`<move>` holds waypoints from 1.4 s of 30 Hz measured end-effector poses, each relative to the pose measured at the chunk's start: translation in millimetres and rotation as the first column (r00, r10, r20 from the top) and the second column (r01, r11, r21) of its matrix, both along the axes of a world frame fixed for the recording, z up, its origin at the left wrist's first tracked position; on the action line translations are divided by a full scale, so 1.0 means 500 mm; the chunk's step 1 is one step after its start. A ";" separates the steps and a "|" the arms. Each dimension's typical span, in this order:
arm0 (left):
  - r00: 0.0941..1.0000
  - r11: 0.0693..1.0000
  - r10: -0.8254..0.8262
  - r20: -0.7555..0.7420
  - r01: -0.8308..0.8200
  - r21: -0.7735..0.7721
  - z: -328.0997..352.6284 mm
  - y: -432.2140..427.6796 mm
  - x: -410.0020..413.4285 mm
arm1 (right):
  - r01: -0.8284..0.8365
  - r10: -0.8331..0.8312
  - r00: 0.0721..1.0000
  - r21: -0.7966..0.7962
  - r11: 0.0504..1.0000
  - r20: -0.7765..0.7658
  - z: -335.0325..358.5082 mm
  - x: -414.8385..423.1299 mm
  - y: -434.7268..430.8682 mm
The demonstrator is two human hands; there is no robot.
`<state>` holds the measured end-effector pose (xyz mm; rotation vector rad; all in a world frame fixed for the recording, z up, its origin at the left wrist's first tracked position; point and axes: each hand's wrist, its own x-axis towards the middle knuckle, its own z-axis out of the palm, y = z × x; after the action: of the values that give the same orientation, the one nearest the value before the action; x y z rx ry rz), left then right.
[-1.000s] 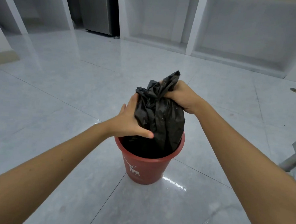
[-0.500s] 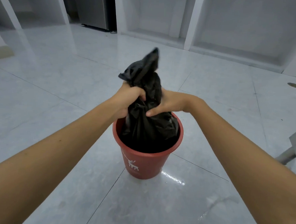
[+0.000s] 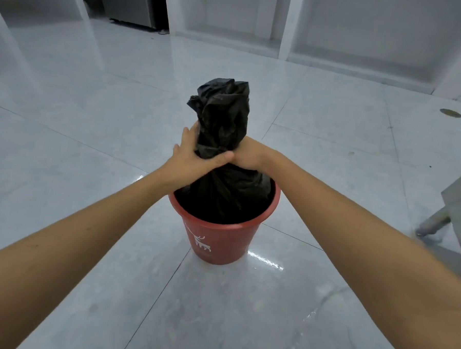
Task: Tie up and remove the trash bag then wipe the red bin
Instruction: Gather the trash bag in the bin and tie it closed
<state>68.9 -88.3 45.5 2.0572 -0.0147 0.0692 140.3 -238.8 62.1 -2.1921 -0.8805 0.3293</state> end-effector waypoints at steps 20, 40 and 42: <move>0.997 0.647 -0.046 -0.064 -0.019 -0.762 0.002 -0.059 0.057 | -0.205 0.343 0.939 -0.841 0.501 -0.025 -0.343 -0.286 -0.453; 0.981 0.726 0.181 -0.072 -0.183 -0.663 -0.013 -0.053 0.044 | 0.307 -0.214 0.951 -0.619 0.723 0.221 -0.222 -0.083 -0.425; 0.973 0.744 0.221 -0.066 -0.212 -0.633 -0.011 -0.055 0.037 | 0.512 -0.444 0.859 -0.429 0.744 0.255 -0.147 -0.021 -0.383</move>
<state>87.6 -115.7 40.1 1.3587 0.2163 0.2050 129.6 -430.1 -11.6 -2.8433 -0.2699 0.1499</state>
